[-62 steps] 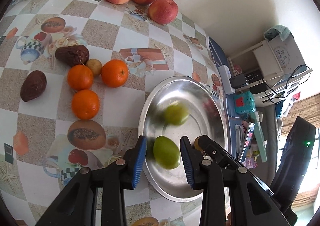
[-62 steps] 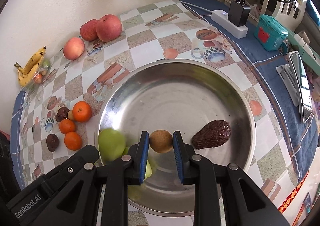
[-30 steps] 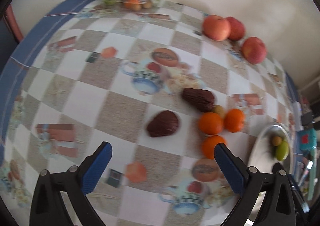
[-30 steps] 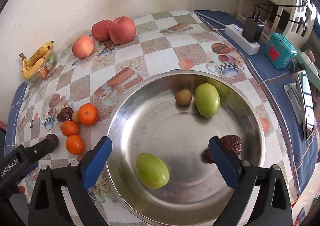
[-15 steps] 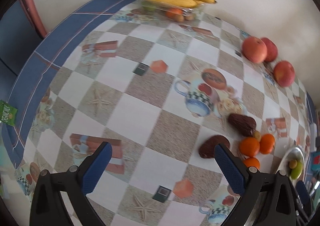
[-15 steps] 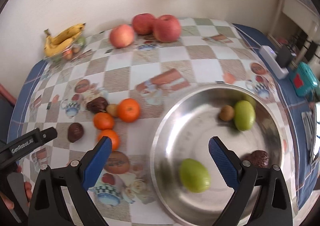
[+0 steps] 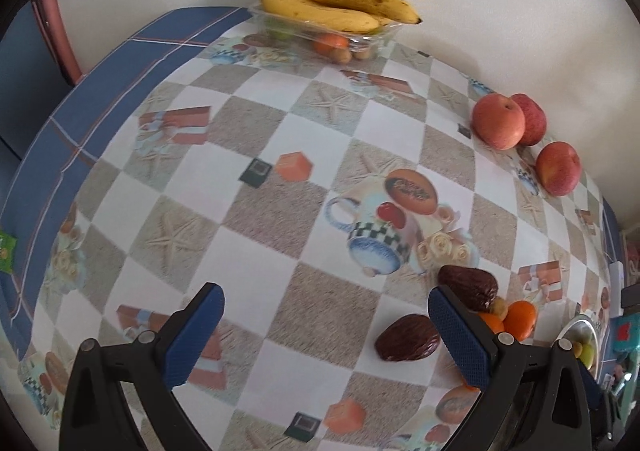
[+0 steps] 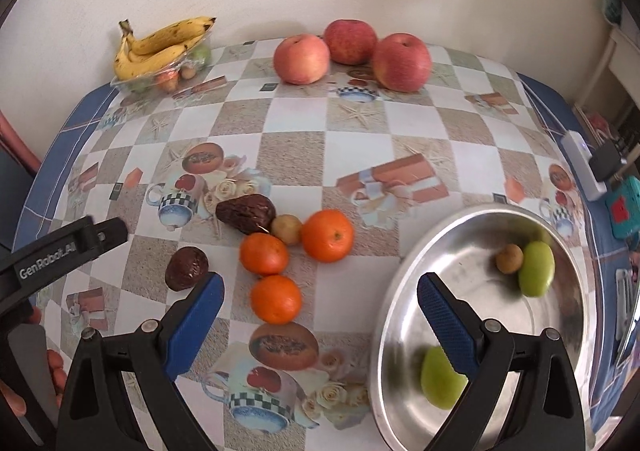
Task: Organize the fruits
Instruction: 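Withdraw both tools from the bowl toward the oranges and dates, then grasp a mandarin orange with the right tool while the left tool grasps a dark date, then drop the orange into the steel bowl with the right tool while the left tool drops the date in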
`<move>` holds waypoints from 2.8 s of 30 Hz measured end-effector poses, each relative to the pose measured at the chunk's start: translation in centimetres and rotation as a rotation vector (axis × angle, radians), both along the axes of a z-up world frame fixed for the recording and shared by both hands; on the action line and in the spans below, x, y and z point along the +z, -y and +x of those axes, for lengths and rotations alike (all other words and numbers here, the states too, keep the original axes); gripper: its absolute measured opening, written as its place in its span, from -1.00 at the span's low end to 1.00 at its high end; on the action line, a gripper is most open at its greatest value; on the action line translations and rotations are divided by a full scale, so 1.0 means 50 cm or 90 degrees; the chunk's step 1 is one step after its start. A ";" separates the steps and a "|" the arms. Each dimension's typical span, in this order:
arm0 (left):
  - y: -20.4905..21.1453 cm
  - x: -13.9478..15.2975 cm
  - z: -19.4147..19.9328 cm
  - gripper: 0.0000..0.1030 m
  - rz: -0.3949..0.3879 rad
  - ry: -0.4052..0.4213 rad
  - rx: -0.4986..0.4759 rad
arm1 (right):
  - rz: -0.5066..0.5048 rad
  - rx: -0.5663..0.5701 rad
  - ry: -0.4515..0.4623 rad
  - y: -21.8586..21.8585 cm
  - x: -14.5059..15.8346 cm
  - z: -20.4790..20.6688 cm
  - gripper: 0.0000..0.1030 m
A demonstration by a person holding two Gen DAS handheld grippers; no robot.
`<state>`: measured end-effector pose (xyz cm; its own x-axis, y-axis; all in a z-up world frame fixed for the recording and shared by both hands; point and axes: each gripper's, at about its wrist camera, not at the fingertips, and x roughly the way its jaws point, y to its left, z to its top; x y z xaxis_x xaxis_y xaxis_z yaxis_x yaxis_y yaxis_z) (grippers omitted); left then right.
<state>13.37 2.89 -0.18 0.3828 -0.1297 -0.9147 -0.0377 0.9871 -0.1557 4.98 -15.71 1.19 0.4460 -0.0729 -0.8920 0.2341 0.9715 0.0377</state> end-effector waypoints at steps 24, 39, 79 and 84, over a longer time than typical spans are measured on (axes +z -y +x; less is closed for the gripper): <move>0.067 -0.070 -0.013 0.39 -0.101 -0.116 -0.080 | 0.061 0.027 -0.067 -0.019 -0.099 0.024 0.30; 0.052 -0.008 -0.029 -0.06 -0.175 -0.091 -0.076 | 0.105 0.021 -0.018 -0.013 -0.045 0.011 -0.27; 0.349 0.019 -0.204 0.11 -0.103 -0.067 -0.391 | 0.120 -0.306 -0.019 0.322 -0.006 -0.150 -0.26; 0.339 0.012 -0.199 0.23 -0.091 -0.076 -0.374 | 0.124 -0.305 -0.028 0.321 -0.012 -0.144 -0.26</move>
